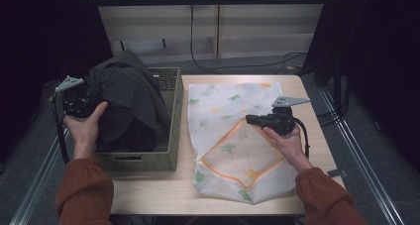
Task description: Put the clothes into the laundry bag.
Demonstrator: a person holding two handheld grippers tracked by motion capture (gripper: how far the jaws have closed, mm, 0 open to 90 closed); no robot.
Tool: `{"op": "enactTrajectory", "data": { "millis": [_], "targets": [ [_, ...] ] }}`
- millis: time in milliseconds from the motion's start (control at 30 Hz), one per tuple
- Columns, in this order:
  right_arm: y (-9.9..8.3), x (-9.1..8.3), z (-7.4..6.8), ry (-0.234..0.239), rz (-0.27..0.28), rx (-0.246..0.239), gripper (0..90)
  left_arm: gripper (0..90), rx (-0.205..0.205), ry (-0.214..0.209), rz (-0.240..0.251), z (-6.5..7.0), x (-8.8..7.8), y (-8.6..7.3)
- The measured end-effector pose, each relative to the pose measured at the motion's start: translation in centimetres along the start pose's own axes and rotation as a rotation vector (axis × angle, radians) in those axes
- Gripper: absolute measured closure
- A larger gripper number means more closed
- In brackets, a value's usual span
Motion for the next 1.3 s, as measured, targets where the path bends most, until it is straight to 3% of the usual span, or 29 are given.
{"op": "enactTrajectory", "data": {
  "millis": [567, 633, 867, 1067, 1300],
  "targets": [
    [0.0, 0.0, 0.0, 0.003, -0.002, 0.004, 89.6, 68.4, 0.041, -0.022, 0.126, 0.8, -2.6, 4.2],
    [0.0, 0.0, 0.0, 0.003, -0.001, 0.001, 89.6, 68.4, 0.051, -0.022, 0.123, 0.9, -2.8, 4.4],
    [0.0, 0.0, 0.0, 0.003, -0.001, 0.000, 89.6, 68.4, 0.058, -0.046, 0.189, 2.2, -3.8, 6.3],
    [-0.2, 0.2, -0.1, 0.008, -0.010, -0.001, 89.6, 68.4, 0.085, -0.098, 0.260, 4.2, -5.3, 7.9],
    [-0.2, 0.2, -0.2, 0.009, -0.012, -0.002, 89.6, 68.4, 0.101, -0.134, 0.282, 5.6, -5.9, 9.1]
  ]
}}
Point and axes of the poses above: each handheld gripper's, and its own axes: x roughly forward along the jaws, y roughly out of its top, z roughly to its right, the point moved 8 cm from there along x, roughly forward along the jaws, and after that the axes turned 1 degree about -x, right-handed, at the moved point
